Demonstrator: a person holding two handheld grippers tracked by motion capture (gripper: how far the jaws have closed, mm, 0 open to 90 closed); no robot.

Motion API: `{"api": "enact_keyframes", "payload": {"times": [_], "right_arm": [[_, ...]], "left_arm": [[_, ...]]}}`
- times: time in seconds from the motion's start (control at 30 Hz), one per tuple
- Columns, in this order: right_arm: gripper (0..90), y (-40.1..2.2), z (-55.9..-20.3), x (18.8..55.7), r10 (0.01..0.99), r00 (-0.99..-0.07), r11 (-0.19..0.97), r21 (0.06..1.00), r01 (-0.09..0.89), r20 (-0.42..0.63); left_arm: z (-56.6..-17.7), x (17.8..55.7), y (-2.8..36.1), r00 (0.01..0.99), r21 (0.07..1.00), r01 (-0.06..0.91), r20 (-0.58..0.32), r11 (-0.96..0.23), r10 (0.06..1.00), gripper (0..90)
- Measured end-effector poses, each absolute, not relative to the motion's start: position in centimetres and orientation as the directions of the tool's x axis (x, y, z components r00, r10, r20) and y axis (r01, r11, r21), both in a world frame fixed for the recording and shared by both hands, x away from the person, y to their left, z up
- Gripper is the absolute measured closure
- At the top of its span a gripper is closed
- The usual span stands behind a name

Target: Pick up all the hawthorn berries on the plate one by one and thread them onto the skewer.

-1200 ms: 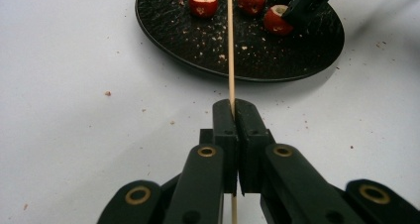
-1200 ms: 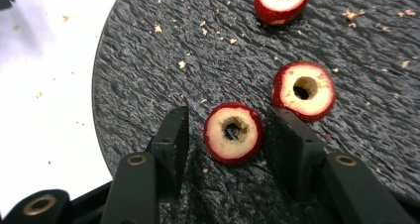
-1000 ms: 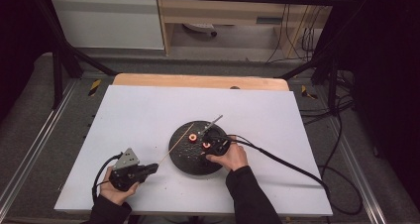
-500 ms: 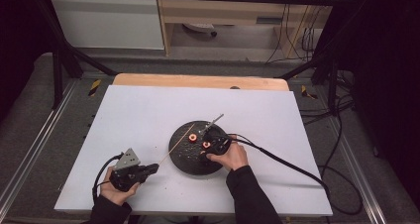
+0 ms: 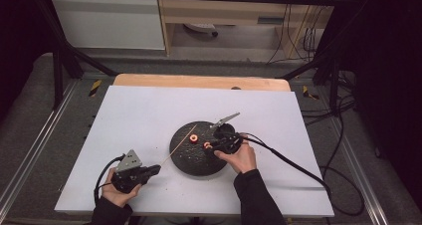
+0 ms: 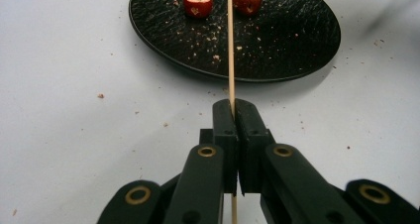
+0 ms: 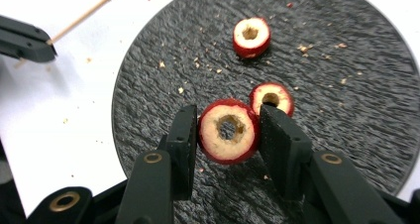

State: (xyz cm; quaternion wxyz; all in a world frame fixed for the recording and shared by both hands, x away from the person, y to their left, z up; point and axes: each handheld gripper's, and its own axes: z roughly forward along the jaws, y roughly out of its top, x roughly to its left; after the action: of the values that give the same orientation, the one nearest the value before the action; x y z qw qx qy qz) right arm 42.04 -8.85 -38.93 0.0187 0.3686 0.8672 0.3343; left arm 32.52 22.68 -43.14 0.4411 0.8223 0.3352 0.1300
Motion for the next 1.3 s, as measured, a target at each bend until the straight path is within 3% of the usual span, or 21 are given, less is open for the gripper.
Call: {"api": "enact_keyframes", "payload": {"times": [0.37, 0.7, 1.3], "right_arm": [[60.7, -11.2, -39.2, 41.1, 0.666, -0.698, 0.369, 0.697, 0.614, 0.262], [60.8, -12.5, -40.5, 40.0, 0.675, -0.647, 0.170, 0.778, 0.604, 0.355], [60.8, -11.6, -41.3, 39.1, 0.656, -0.608, -0.152, 0.868, 0.473, 0.446]], "left_arm": [[-43.2, 32.4, 22.3, 0.740, 0.813, 0.438, -0.083, -0.384, 0.667, 87.9], [-43.4, 32.2, 21.9, 0.729, 0.818, 0.444, -0.093, -0.366, 0.678, 87.9], [-43.4, 31.9, 21.2, 0.708, 0.833, 0.445, -0.103, -0.328, 0.698, 87.9]]}}
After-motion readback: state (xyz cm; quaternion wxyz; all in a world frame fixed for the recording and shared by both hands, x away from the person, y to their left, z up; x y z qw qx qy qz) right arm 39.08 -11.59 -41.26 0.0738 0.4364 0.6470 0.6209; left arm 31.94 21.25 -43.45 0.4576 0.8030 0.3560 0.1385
